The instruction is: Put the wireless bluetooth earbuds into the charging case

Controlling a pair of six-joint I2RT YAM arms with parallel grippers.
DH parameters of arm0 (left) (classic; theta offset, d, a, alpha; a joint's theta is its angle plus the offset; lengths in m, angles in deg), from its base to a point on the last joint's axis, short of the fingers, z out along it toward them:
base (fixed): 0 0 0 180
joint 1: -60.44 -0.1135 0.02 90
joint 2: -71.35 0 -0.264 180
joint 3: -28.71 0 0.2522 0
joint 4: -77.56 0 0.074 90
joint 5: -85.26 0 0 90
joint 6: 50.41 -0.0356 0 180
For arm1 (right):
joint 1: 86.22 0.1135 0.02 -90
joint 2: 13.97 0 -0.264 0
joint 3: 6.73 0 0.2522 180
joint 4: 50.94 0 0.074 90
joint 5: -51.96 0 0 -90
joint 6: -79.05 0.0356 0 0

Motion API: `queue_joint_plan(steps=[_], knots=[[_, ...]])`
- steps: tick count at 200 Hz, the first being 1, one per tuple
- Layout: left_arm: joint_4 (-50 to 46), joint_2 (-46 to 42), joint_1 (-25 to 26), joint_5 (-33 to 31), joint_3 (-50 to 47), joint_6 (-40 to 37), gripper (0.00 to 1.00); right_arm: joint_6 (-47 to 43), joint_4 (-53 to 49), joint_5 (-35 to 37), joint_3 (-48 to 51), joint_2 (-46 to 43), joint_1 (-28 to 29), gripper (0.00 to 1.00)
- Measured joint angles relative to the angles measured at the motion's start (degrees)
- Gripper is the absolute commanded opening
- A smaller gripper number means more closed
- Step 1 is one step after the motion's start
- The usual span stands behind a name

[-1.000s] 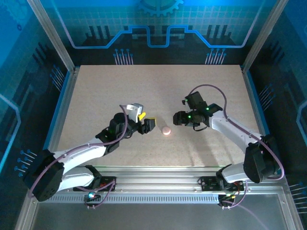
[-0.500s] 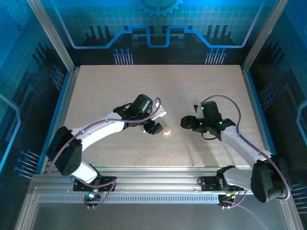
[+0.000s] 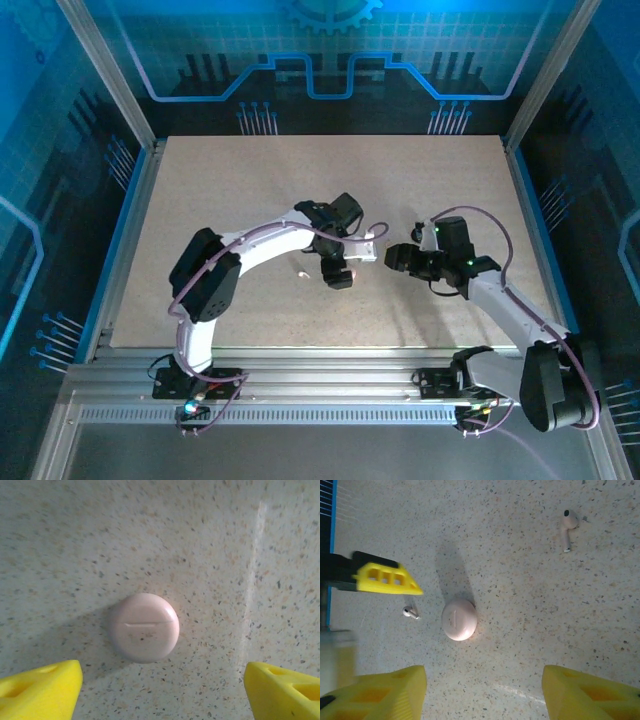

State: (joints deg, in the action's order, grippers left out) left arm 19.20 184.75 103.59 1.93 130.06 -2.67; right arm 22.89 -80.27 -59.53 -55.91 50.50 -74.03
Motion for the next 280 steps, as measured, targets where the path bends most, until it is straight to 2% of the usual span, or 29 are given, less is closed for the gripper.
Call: queue_joint_plan(steps=[45,129,192,212,280], knots=[[0.3,0.3,0.1,0.1,-1.2,-2.9,0.87,-0.2,0.0,0.0,1.1,-2.0,-0.4,0.63],[5.7,4.9,-0.5,0.2,-2.0,-3.8,0.87,-0.2,-0.9,0.0,4.3,-7.9,-3.3,0.63],[7.4,6.7,-1.0,0.3,-2.0,-4.2,0.85,-0.2,-1.3,-0.4,4.7,-8.8,-4.5,0.62],[7.9,7.0,-1.2,0.3,-1.9,-4.2,0.81,-0.4,-1.5,-0.5,4.7,-8.9,-4.5,0.62],[10.4,6.6,-1.7,0.5,-2.9,-4.3,0.57,-0.9,-1.9,-0.9,5.0,-10.5,-5.1,0.61]])
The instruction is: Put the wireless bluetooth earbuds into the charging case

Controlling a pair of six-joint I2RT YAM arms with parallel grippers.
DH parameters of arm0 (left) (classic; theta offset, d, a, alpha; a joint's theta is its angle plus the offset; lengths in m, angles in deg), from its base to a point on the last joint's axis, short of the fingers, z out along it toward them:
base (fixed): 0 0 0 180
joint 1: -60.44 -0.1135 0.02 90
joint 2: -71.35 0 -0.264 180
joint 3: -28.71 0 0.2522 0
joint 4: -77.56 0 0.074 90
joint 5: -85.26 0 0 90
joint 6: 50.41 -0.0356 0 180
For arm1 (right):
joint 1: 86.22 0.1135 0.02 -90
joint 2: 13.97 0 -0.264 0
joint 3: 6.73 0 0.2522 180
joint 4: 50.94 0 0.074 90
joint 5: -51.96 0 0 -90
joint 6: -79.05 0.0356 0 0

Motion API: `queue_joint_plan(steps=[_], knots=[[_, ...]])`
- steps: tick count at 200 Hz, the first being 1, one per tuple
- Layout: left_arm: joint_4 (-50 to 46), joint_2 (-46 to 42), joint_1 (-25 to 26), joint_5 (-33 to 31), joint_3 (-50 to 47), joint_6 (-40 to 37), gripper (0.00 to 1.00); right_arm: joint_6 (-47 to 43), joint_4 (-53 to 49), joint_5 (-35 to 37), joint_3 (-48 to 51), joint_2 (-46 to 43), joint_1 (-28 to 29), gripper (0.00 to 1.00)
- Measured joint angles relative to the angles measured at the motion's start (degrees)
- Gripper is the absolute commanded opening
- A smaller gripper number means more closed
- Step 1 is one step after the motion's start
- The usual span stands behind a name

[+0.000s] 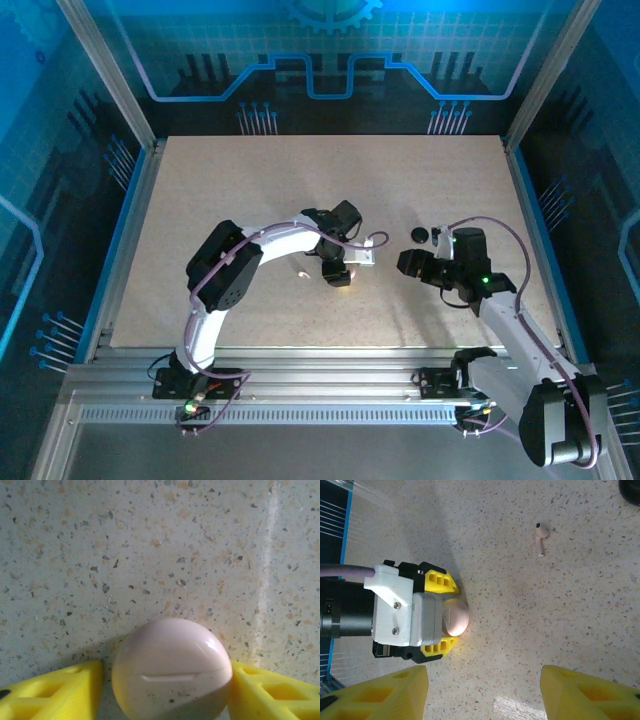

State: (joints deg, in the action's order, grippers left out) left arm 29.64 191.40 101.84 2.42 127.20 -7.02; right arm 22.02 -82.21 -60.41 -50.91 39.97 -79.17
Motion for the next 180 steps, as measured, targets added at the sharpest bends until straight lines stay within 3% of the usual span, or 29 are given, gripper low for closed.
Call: queue_joint_plan(steps=[28,81,134,180], knots=[[2.4,-1.6,0.0,0.4,-2.4,0.0,0.50,-0.4,0.0,-0.3,0.4,0.0,0.0,0.60],[6.3,-6.5,0.1,0.4,-7.6,1.7,0.48,-2.5,0.0,-1.5,0.4,3.2,0.0,0.60],[14.3,-17.5,1.3,1.6,-17.1,9.2,0.48,-3.4,2.3,-6.2,0.3,7.7,0.0,0.59],[21.3,-20.6,2.7,3.1,-21.3,15.7,0.47,-3.4,5.0,-10.0,-0.2,9.0,-0.1,0.59]])
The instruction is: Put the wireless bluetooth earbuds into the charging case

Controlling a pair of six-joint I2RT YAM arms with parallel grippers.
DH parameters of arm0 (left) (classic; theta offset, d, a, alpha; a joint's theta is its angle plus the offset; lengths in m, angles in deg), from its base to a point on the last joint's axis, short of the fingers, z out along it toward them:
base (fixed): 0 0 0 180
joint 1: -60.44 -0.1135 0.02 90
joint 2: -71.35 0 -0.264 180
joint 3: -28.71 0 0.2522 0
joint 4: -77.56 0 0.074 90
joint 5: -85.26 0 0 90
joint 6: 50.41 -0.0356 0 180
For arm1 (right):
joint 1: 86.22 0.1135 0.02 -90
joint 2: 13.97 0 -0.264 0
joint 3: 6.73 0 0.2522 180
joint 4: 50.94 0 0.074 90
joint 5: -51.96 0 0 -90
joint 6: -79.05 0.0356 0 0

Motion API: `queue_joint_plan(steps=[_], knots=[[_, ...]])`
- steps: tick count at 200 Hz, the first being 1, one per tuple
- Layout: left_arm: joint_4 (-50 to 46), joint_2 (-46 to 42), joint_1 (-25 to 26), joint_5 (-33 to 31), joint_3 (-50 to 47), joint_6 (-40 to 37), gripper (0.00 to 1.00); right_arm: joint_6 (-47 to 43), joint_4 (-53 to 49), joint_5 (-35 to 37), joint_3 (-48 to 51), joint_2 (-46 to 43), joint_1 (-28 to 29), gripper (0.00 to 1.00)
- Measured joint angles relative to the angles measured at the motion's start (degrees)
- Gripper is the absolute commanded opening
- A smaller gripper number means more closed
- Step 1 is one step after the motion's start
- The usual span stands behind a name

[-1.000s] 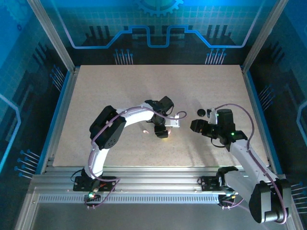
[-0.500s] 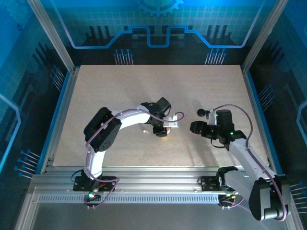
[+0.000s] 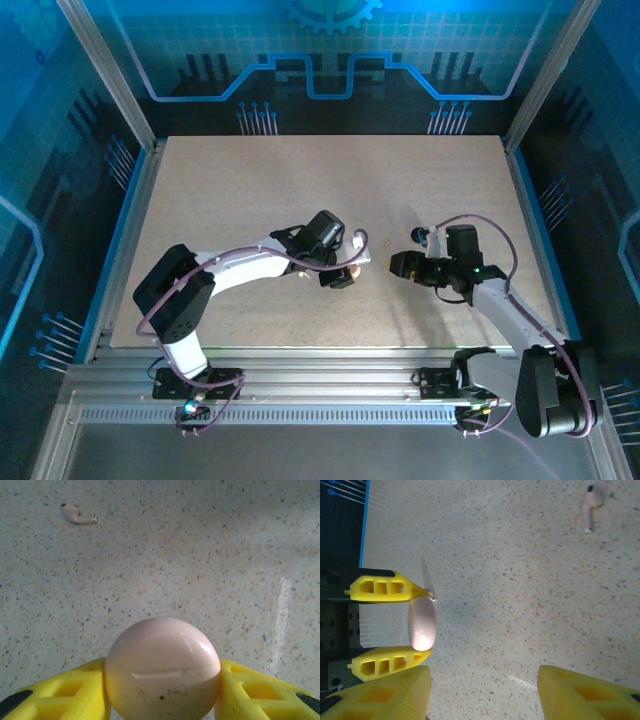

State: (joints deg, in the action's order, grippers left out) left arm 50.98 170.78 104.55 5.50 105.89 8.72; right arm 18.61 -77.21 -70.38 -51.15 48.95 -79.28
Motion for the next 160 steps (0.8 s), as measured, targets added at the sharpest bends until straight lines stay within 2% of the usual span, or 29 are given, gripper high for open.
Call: queue_joint_plan(steps=[66,160], knots=[[7.6,-4.9,1.4,0.2,-3.0,5.1,0.46,0.5,3.2,-4.0,0.0,0.0,-0.3,0.58],[15.1,-10.8,1.4,0.1,-9.2,8.1,0.46,3.1,9.5,-10.1,0.0,1.8,-1.0,0.57]])
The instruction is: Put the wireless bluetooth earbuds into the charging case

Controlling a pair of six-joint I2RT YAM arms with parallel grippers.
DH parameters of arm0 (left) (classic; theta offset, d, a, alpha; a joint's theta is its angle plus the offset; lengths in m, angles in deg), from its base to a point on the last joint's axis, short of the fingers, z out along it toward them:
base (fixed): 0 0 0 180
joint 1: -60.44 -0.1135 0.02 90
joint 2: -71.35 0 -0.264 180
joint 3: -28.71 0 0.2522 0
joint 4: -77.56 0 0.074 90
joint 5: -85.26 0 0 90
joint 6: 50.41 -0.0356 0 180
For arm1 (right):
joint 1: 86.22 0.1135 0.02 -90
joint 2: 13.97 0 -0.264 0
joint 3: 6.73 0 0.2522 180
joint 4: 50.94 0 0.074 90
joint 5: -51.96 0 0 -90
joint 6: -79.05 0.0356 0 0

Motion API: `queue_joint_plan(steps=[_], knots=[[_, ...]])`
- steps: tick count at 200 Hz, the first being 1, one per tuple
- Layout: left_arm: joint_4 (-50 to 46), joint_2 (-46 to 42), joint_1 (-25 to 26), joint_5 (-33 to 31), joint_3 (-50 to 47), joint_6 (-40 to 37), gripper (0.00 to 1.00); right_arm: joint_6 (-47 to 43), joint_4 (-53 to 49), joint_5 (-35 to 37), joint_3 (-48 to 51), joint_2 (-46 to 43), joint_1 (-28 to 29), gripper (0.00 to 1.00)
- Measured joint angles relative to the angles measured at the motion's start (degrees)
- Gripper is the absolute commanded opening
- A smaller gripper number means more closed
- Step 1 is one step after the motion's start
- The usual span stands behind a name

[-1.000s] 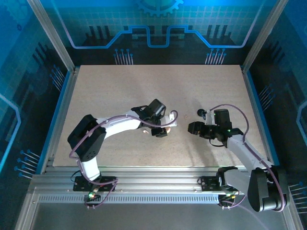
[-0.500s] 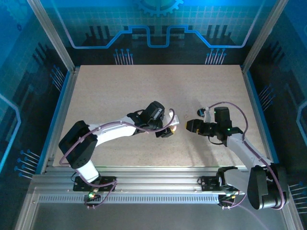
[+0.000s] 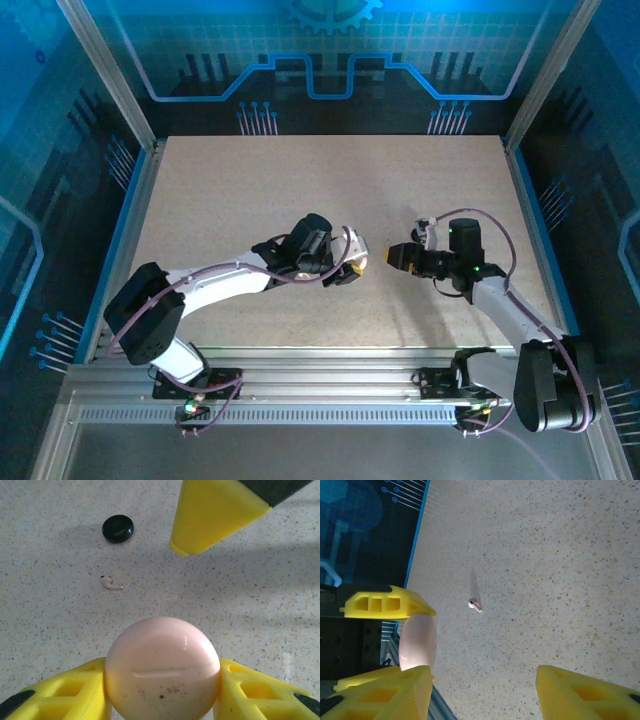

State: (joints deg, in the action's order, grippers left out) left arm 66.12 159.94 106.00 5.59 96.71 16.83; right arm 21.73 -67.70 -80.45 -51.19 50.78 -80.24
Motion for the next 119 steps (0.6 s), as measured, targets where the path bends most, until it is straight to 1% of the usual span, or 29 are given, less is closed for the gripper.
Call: queue_joint_plan(steps=[31,86,119], knots=[[1.4,-0.8,0.0,-0.1,-0.6,0.3,0.46,0.3,0.1,-0.5,-0.2,0.1,0.5,0.57],[4.7,-2.8,0.1,-0.5,-3.6,0.2,0.46,0.6,0.7,-1.0,-2.5,1.3,4.4,0.56],[6.2,-2.8,0.2,-0.5,-4.2,0.2,0.45,1.6,1.5,-1.6,-2.6,2.3,5.6,0.56]])
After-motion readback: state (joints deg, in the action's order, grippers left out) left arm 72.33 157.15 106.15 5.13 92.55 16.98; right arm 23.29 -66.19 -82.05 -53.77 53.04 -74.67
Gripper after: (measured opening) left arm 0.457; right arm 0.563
